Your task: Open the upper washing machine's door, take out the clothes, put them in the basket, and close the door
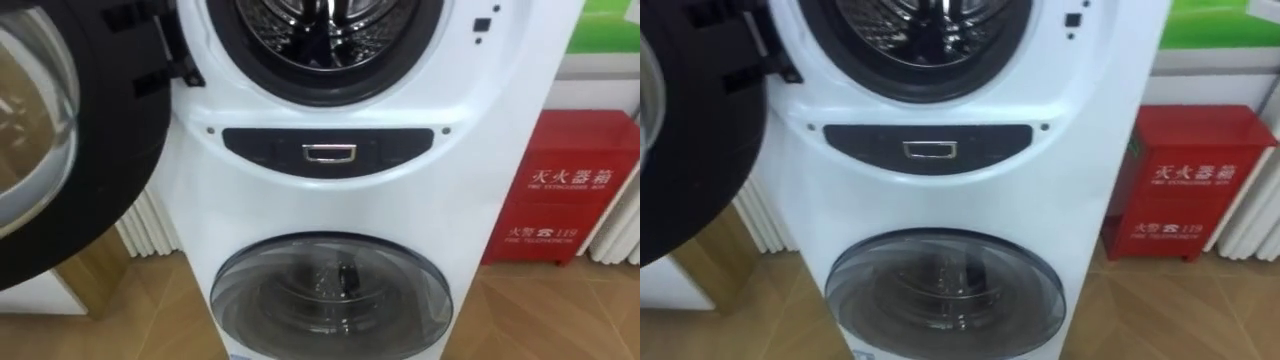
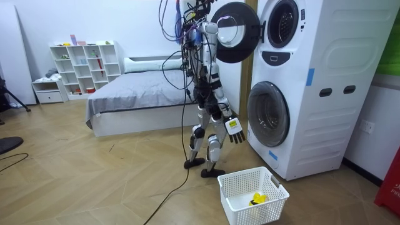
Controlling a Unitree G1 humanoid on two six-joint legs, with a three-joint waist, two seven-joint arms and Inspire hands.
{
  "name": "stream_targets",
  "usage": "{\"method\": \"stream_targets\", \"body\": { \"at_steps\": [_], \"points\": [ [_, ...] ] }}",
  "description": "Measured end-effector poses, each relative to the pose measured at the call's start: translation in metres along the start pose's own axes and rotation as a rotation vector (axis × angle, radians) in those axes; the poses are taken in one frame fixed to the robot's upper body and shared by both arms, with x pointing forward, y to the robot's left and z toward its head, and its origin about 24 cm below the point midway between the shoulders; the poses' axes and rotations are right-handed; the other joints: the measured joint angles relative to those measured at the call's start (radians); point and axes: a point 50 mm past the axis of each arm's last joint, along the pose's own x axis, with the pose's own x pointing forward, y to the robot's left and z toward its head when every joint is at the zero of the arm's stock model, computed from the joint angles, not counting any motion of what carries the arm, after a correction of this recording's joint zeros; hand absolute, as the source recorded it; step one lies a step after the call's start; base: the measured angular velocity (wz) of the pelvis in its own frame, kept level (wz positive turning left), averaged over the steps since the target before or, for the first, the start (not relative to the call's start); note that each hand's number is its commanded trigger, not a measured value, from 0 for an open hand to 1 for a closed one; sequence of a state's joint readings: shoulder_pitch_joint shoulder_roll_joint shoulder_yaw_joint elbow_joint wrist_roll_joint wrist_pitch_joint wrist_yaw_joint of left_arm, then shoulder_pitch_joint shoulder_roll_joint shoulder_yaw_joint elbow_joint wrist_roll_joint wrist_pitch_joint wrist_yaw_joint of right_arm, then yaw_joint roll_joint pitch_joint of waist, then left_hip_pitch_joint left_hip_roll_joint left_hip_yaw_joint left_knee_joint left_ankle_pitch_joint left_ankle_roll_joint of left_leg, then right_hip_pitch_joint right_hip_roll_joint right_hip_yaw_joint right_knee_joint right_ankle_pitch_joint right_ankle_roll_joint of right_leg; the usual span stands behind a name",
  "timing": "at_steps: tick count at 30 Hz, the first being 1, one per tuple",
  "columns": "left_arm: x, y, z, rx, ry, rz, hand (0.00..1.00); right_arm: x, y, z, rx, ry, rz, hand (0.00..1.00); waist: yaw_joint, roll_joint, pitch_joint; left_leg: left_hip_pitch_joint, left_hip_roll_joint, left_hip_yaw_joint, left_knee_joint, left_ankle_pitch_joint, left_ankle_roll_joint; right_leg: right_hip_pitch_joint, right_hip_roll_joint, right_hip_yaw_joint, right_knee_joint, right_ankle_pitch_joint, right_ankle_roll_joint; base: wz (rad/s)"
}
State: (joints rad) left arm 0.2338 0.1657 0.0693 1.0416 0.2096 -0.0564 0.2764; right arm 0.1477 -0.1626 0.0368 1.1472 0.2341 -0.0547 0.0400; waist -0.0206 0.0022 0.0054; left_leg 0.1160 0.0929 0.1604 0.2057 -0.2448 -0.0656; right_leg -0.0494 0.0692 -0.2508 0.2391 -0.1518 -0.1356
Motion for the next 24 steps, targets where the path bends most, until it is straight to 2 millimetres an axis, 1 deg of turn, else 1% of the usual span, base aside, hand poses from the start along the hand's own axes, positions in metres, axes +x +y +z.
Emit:
{"method": "stream_targets", "body": {
  "at_steps": [2, 3, 4, 5, 6, 7, 8, 9, 11, 12, 13, 14, 15, 16, 17, 18, 19, 20, 21, 22, 23, 24],
  "points": [
    [0.0, 0.003, -0.002, -0.003, 0.008, 0.013, 0.0, -0.001, 0.001, -0.004, -0.004, 0.011, 0.009, 0.0, 0.001, -0.003, -0.0032, -0.002, 0.001, 0.005, 0.019, -0.001, 0.002, 0.002, 0.0, 0.004, 0.005, 0.001, -0.005, -0.05],
    [0.0, 0.004, -0.003, -0.003, 0.011, 0.014, 0.0, -0.001, 0.001, -0.004, -0.003, 0.014, 0.01, 0.0, 0.002, -0.007, -0.0025, -0.003, 0.001, 0.007, 0.026, -0.002, 0.002, 0.001, 0.0, 0.006, 0.007, 0.0, -0.006, -0.08],
    [0.0, 0.003, -0.004, 0.002, 0.014, 0.014, 0.0, -0.001, 0.001, -0.005, -0.003, 0.019, 0.016, 0.0, 0.005, -0.01, -0.0029, -0.015, 0.003, 0.007, 0.054, -0.009, 0.004, -0.004, -0.002, 0.008, 0.019, -0.007, -0.004, -0.06],
    [0.0, 0.002, -0.004, 0.014, 0.016, 0.009, 0.0, -0.001, 0.001, -0.006, -0.003, 0.024, 0.017, 0.0, 0.003, -0.012, -0.0013, -0.035, 0.011, 0.007, 0.102, -0.024, 0.003, -0.008, -0.001, 0.007, 0.031, -0.012, -0.01, -0.05],
    [0.0, 0.002, -0.004, 0.021, 0.017, 0.005, 0.0, -0.001, 0.001, -0.006, -0.002, 0.027, 0.017, 0.0, 0.004, -0.014, 0.0003, -0.046, 0.016, 0.005, 0.133, -0.031, 0.003, -0.01, 0.0, 0.007, 0.039, -0.016, -0.01, -0.04],
    [0.0, 0.003, -0.004, 0.028, 0.017, -0.001, 0.0, -0.001, 0.0, -0.008, 0.001, 0.034, 0.015, 0.0, 0.003, -0.015, 0.0005, -0.069, 0.025, -0.001, 0.196, -0.043, 0.0, -0.011, 0.003, 0.005, 0.042, -0.021, -0.014, 0.0],
    [0.0, 0.003, -0.003, 0.029, 0.017, -0.006, 0.0, -0.002, -0.001, -0.009, 0.0, 0.038, 0.012, 0.0, 0.002, -0.016, 0.0001, -0.095, 0.035, -0.005, 0.271, -0.047, -0.002, -0.008, 0.004, 0.001, 0.044, -0.027, -0.019, 0.0],
    [0.0, 0.003, -0.002, 0.029, 0.014, -0.009, 0.0, -0.001, -0.002, -0.009, -0.001, 0.04, 0.01, 0.0, 0.003, -0.016, 0.0005, -0.11, 0.039, -0.008, 0.31, -0.047, -0.002, -0.01, 0.004, 0.001, 0.05, -0.031, -0.024, -0.07],
    [0.0, 0.002, 0.001, 0.028, 0.004, -0.021, 0.0, -0.001, -0.006, -0.009, 0.011, 0.045, -0.007, 0.0, 0.0, -0.009, 0.0043, -0.166, 0.07, -0.01, 0.491, -0.048, -0.002, -0.013, 0.01, -0.013, 0.078, -0.045, -0.039, -0.17],
    [0.0, 0.001, 0.002, 0.03, 0.001, -0.029, 0.0, -0.002, -0.007, -0.01, 0.013, 0.048, -0.012, 0.0, -0.004, -0.002, 0.0003, -0.171, 0.078, -0.011, 0.537, -0.048, -0.001, -0.014, 0.016, -0.016, 0.082, -0.048, -0.042, -0.06],
    [0.002, 0.0, 0.007, 0.019, -0.009, -0.039, 0.0, -0.003, -0.009, -0.014, 0.019, 0.059, -0.022, 0.0, -0.011, 0.005, -0.0003, -0.156, 0.085, -0.01, 0.583, -0.049, -0.004, -0.018, 0.02, -0.018, 0.098, -0.057, -0.045, 0.12],
    [0.003, 0.001, 0.012, 0.006, -0.02, -0.038, 0.0, -0.003, -0.01, -0.018, 0.018, 0.078, -0.03, 0.0, -0.025, 0.006, 0.0016, -0.121, 0.076, -0.01, 0.575, -0.059, -0.002, -0.023, 0.02, -0.027, 0.11, -0.054, -0.044, 0.17],
    [0.004, 0.001, 0.015, -0.003, -0.026, -0.038, 0.0, -0.004, -0.011, -0.02, 0.017, 0.086, -0.033, 0.0, -0.029, 0.006, 0.0022, -0.104, 0.07, -0.011, 0.564, -0.064, -0.003, -0.026, 0.02, -0.033, 0.111, -0.052, -0.048, 0.24],
    [0.005, 0.001, 0.021, -0.018, -0.039, -0.038, 0.0, -0.005, -0.012, -0.024, 0.022, 0.097, -0.039, 0.0, -0.038, 0.007, 0.0016, -0.072, 0.059, -0.013, 0.531, -0.075, -0.008, -0.04, 0.02, -0.044, 0.111, -0.047, -0.054, 0.3],
    [0.007, 0.001, 0.03, -0.02, -0.062, -0.037, 0.0, -0.005, -0.014, -0.025, 0.032, 0.105, -0.046, 0.0, -0.053, 0.006, 0.0018, -0.042, 0.038, -0.019, 0.47, -0.092, -0.011, -0.059, 0.02, -0.055, 0.107, -0.037, -0.058, 0.3],
    [0.008, 0.0, 0.034, -0.021, -0.075, -0.038, 0.0, -0.005, -0.015, -0.025, 0.042, 0.106, -0.051, 0.0, -0.058, 0.016, -0.0017, -0.026, 0.027, -0.034, 0.431, -0.1, -0.015, -0.064, 0.021, -0.057, 0.105, -0.031, -0.058, 0.35],
    [0.008, 0.0, 0.043, -0.022, -0.104, -0.039, 0.0, -0.005, -0.017, -0.025, 0.064, 0.105, -0.066, 0.0, -0.067, 0.02, 0.0051, 0.002, 0.01, -0.054, 0.362, -0.116, -0.012, -0.078, 0.019, -0.082, 0.098, -0.019, -0.062, 0.42],
    [0.009, 0.0, 0.052, -0.025, -0.137, -0.038, 0.0, -0.005, -0.018, -0.026, 0.08, 0.105, -0.076, 0.0, -0.078, 0.024, 0.0076, 0.025, -0.002, -0.064, 0.287, -0.132, -0.002, -0.095, 0.019, -0.1, 0.091, -0.009, -0.063, 0.45],
    [0.009, 0.0, 0.056, -0.028, -0.15, -0.037, 0.0, -0.006, -0.018, -0.026, 0.083, 0.106, -0.08, 0.0, -0.081, 0.025, 0.0076, 0.034, -0.005, -0.066, 0.246, -0.138, 0.005, -0.104, 0.019, -0.106, 0.087, -0.002, -0.063, 0.38],
    [0.01, 0.0, 0.062, -0.027, -0.169, -0.037, 0.0, -0.005, -0.019, -0.025, 0.083, 0.104, -0.085, 0.0, -0.082, 0.024, 0.007, 0.044, -0.012, -0.064, 0.176, -0.137, 0.012, -0.125, 0.017, -0.11, 0.083, 0.008, -0.063, 0.12],
    [0.009, -0.003, 0.062, -0.023, -0.175, -0.044, 0.0, -0.005, -0.021, -0.023, 0.077, 0.101, -0.094, 0.0, -0.08, 0.029, 0.0073, 0.054, -0.018, -0.066, 0.114, -0.135, 0.014, -0.141, 0.013, -0.119, 0.081, 0.022, -0.066, 0.0],
    [0.009, -0.004, 0.063, -0.028, -0.177, -0.048, 0.0, -0.004, -0.021, -0.021, 0.077, 0.096, -0.096, 0.0, -0.081, 0.033, 0.0054, 0.053, -0.019, -0.066, 0.091, -0.135, 0.014, -0.148, 0.012, -0.121, 0.077, 0.03, -0.065, 0.0]
  ]
}}
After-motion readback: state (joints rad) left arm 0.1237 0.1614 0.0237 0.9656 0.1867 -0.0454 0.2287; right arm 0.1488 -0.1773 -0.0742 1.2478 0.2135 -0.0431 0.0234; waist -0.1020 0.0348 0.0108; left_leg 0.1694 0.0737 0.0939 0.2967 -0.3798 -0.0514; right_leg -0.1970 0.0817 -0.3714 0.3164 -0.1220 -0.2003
